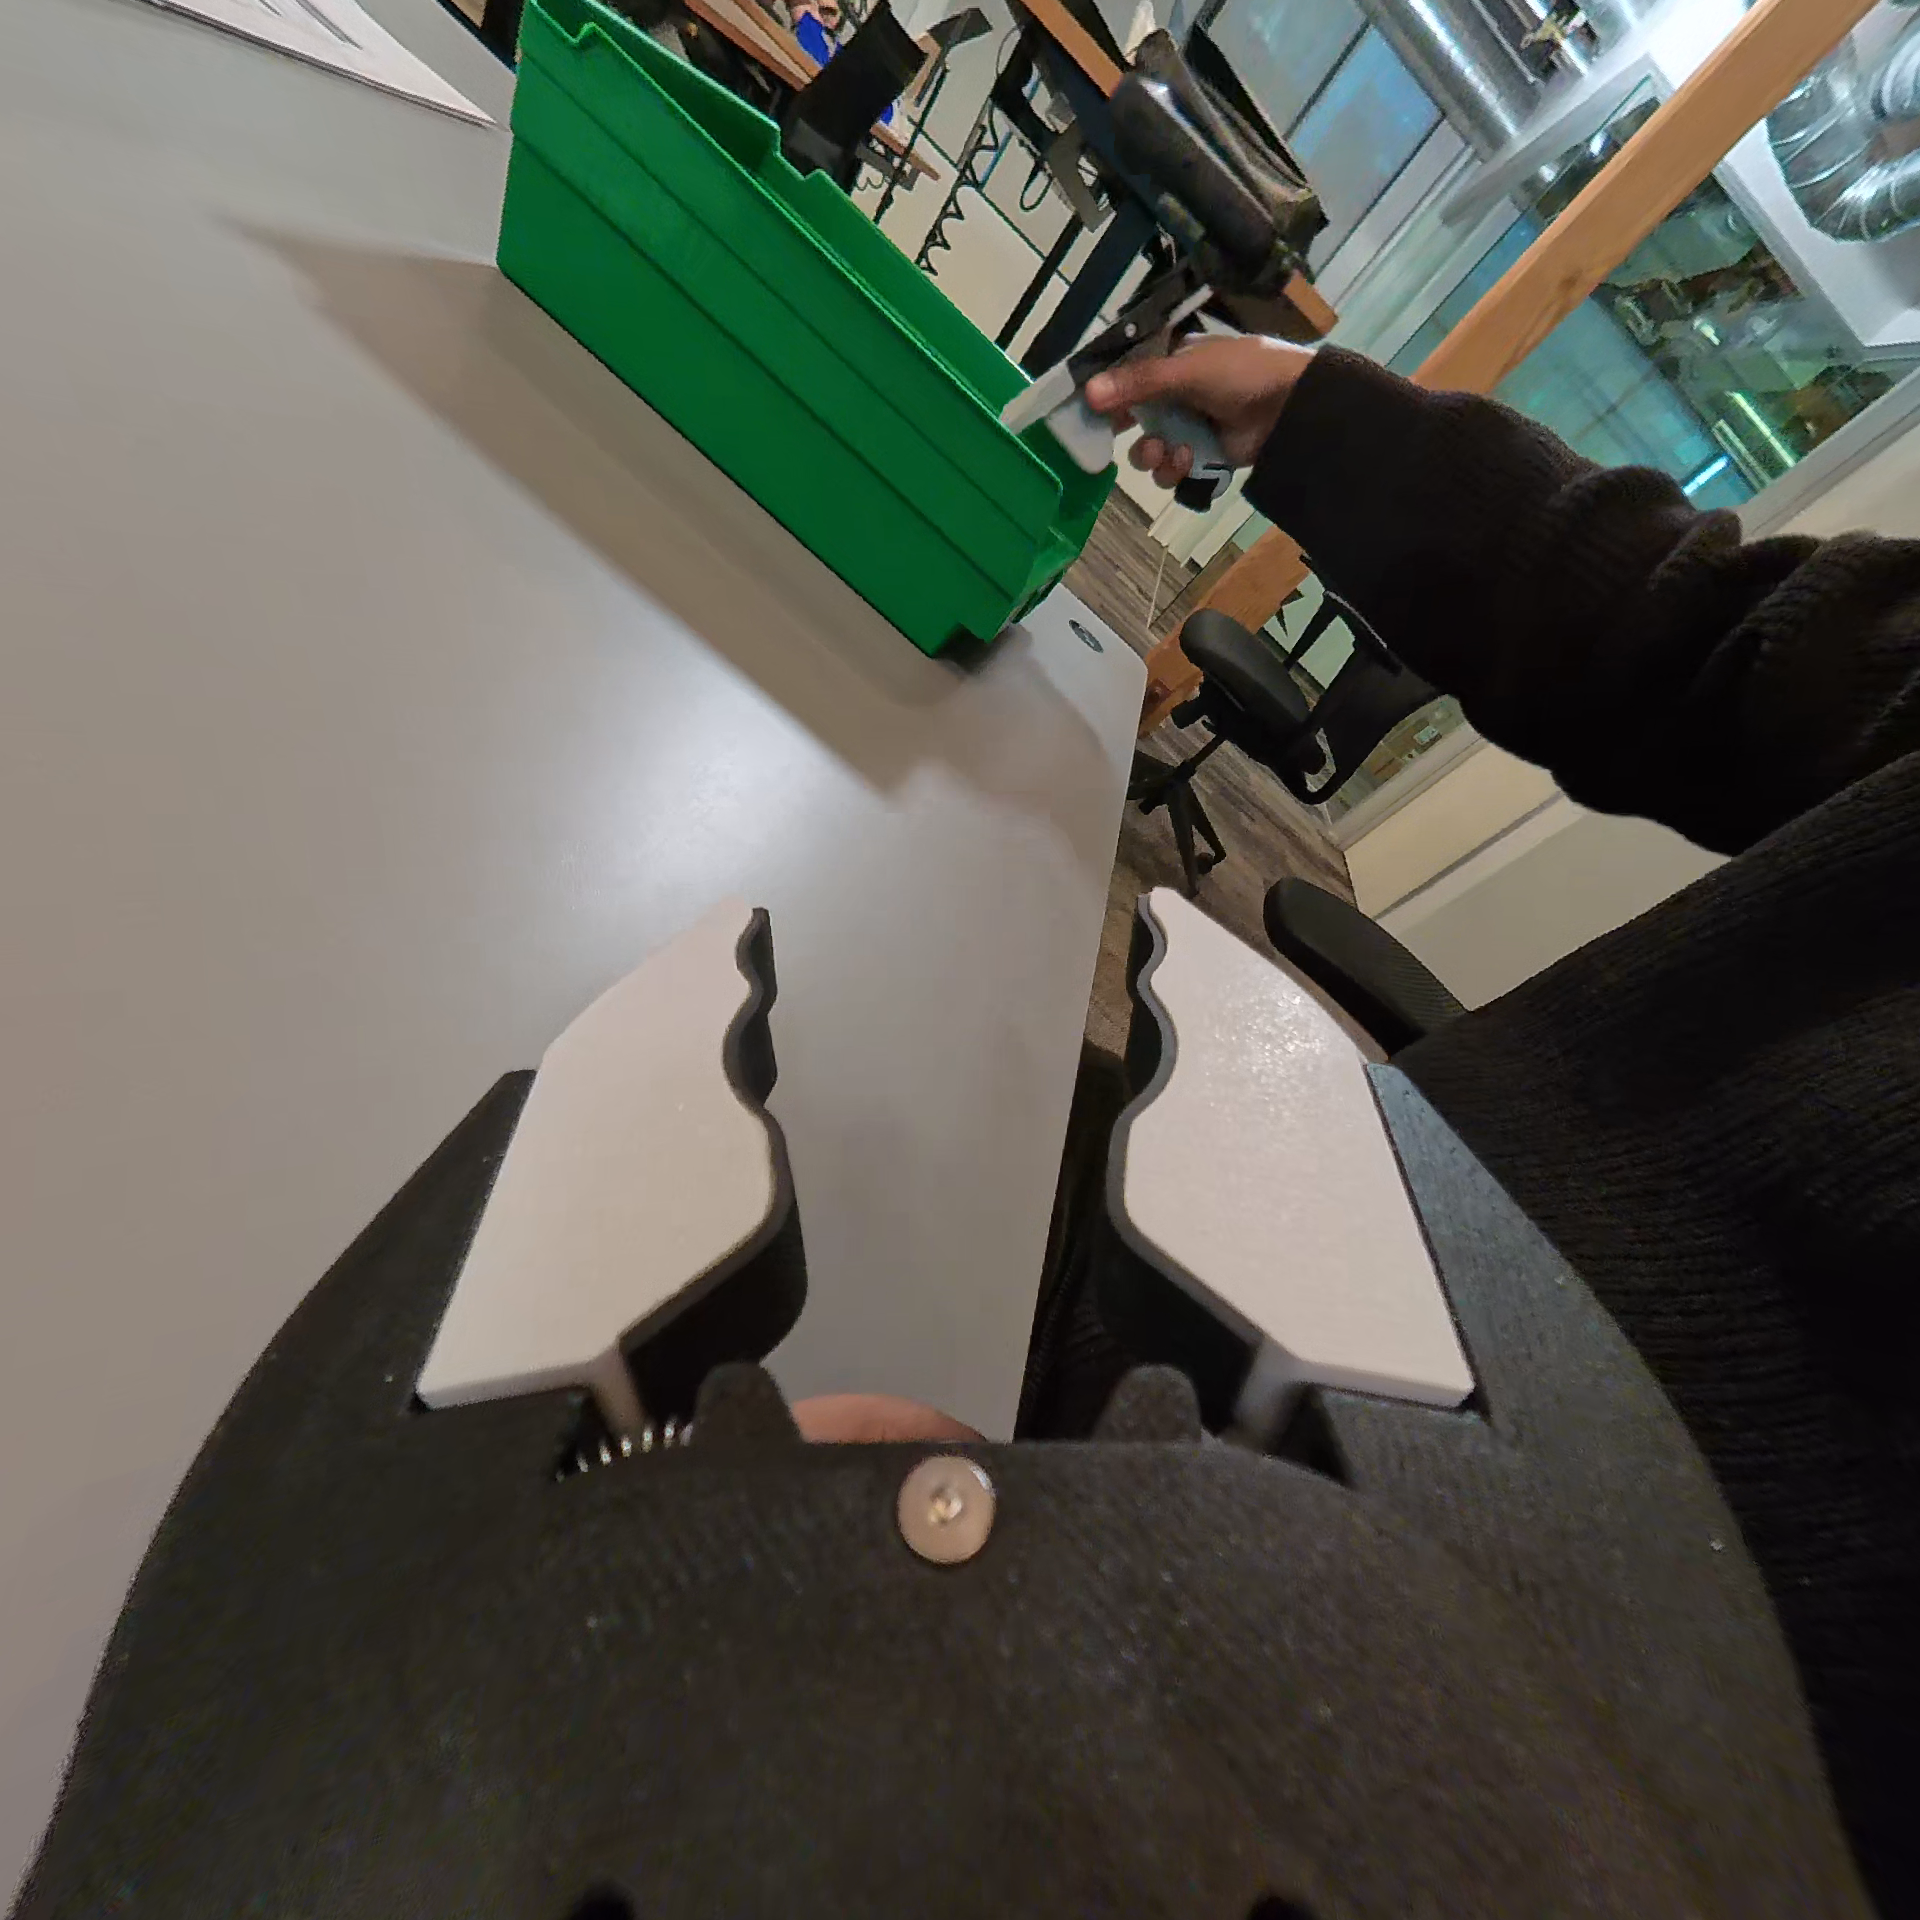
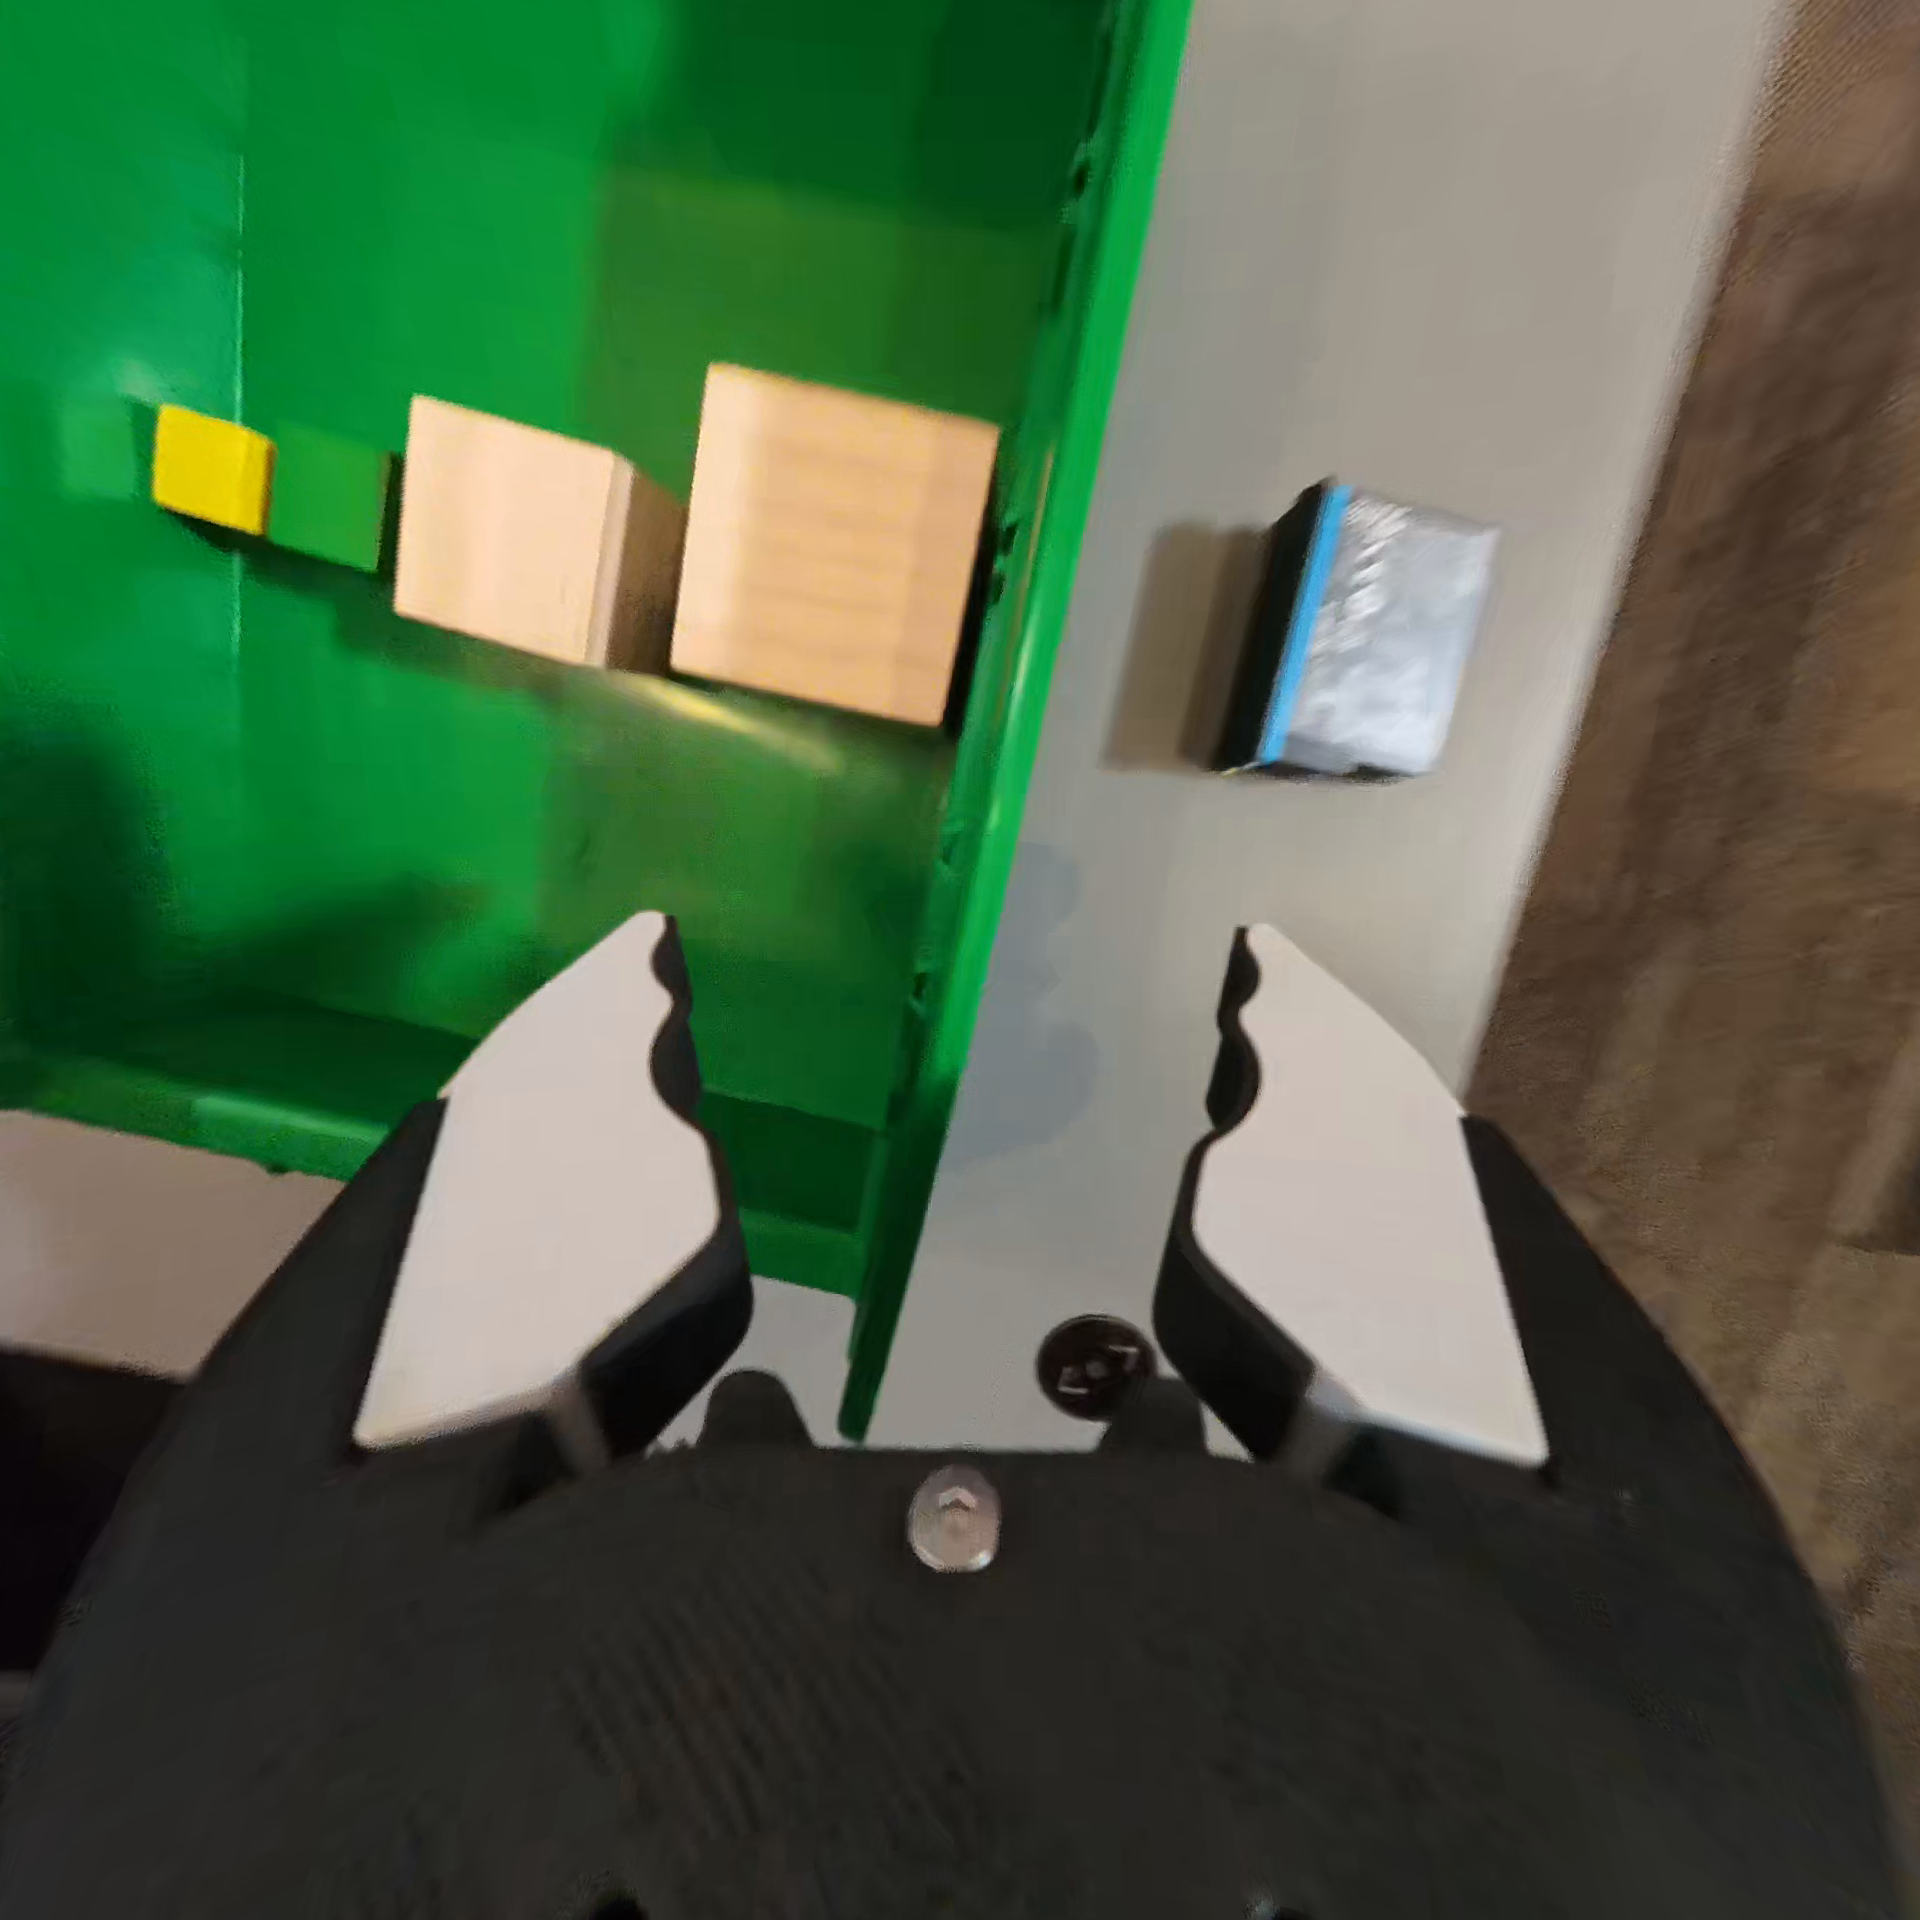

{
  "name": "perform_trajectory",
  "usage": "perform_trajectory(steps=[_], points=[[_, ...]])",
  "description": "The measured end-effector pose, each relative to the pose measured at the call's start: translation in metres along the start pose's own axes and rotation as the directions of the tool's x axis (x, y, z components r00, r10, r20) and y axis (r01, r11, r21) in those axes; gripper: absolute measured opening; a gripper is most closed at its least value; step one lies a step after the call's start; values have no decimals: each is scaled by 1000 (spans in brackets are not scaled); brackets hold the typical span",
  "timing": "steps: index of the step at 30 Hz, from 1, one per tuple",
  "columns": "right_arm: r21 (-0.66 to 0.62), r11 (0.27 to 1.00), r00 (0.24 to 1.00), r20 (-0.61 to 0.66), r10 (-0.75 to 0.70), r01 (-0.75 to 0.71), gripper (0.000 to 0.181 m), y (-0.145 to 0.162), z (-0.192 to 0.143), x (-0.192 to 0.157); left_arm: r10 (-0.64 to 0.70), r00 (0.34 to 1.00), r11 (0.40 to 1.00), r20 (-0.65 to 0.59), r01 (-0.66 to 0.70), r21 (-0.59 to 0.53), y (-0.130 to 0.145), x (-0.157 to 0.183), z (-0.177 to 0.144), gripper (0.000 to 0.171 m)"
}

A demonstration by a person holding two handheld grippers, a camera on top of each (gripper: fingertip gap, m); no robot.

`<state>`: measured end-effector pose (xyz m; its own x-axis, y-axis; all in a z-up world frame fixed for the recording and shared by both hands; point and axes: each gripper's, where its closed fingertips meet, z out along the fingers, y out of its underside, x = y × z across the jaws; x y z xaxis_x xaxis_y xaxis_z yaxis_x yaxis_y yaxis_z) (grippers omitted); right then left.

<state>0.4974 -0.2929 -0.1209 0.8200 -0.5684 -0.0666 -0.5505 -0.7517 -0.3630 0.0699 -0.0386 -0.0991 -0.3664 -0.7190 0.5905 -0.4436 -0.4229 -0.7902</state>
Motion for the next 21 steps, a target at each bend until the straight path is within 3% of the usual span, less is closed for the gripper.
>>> perform_trajectory(steps=[8,13,21], points=[[-238,971,1000,18,-3,7,85,38,40,5,3,1000,1000,-1,-3,-8,1,-1,-1,66],[-182,983,999,34,16,-9,70,34,42,3,-20,1000,1000,-2,20,-11,1,-4,-1,66],[-230,972,999,12,-47,48,67,35,39,6,-37,999,999,3,37,-19,3,-7,0,66]])
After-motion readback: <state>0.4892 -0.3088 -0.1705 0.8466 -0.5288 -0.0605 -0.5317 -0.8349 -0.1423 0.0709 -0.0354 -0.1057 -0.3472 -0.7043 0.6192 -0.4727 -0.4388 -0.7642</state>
